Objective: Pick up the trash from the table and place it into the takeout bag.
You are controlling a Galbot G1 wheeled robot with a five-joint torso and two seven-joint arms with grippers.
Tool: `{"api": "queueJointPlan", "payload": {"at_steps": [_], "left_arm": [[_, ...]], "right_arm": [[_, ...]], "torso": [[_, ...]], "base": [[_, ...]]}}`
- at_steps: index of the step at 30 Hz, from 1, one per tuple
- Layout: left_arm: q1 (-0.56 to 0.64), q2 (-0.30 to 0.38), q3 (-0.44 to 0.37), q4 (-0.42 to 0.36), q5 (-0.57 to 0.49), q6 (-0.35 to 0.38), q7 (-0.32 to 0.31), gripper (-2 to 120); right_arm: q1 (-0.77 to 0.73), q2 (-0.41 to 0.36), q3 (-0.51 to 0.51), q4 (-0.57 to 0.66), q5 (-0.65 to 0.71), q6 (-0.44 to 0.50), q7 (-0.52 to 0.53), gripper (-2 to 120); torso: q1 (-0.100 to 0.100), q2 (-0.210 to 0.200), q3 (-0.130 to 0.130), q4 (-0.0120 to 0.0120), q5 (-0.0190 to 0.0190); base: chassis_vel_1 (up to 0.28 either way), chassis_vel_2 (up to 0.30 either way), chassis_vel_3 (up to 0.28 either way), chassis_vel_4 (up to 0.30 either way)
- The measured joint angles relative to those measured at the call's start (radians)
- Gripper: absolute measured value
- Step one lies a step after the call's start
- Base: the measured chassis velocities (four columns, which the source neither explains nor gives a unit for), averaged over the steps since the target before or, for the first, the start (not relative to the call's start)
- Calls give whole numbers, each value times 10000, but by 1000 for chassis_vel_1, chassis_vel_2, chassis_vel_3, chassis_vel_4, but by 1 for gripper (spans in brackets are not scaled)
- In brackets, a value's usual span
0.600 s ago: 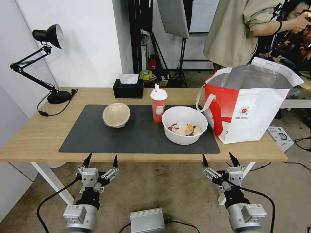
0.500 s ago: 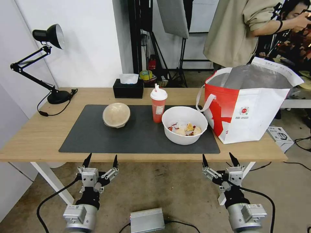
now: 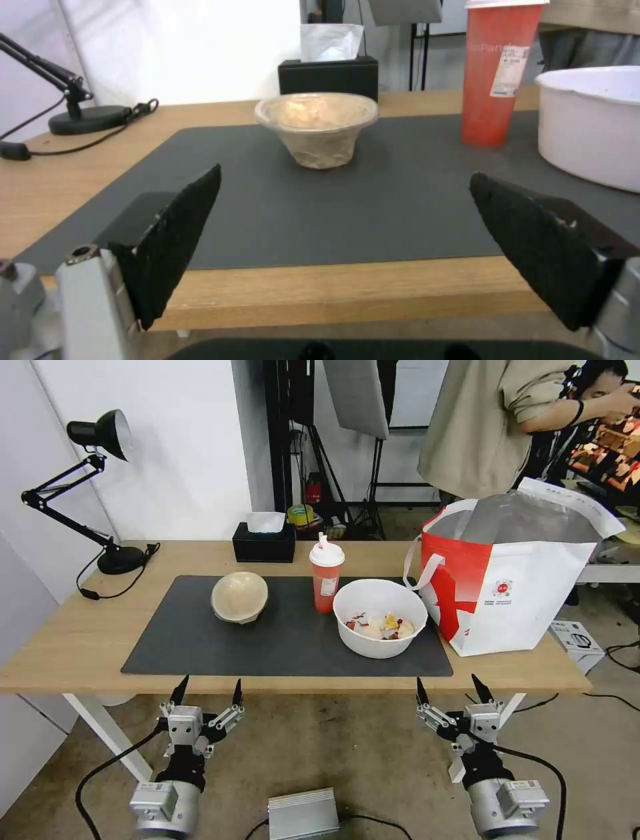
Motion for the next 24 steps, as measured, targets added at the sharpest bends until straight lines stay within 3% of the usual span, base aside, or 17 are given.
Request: {"api": "queueJointPlan", "payload": {"at_steps": [6,9,11,12,18,24], "left_arm": [[-2,11,-213,0,-234,-145,-18,100],[-2,22,-471,20,-610,-448,24,100],[-24,99,-1718,115,-2103,-1755,-11,100],[-27,112,-1932,129,-2357,-1972,-33,100],[74,99,-2015,-157,-2968,-2214,453,100],[182,58,-1995,-244,-2970,-2216,670,100]], "right_arm": [[36,-137,21,-12,61,-34,1,100],[202,-563,134,-65,319,-269,42,100],[684,-1898,463,-232,1099,-993,176,100],[813,-2253,548,-275,1303,-1186,213,100],[1368,-3996,1034,-393,2358,-1982,356,100],[1355,-4306,1168,-145,2608,-1950,249,100]], "torso": [[0,0,0,0,7],[0,1,0,-2,-3],[0,0,0,3,1],[0,0,0,2,4],[1,-1,1,4,4],[0,0,2,0,2]], "base": [[0,0,0,0],[0,0,0,0],[0,0,0,0],[0,0,0,0],[0,0,0,0],[0,0,0,0]]}}
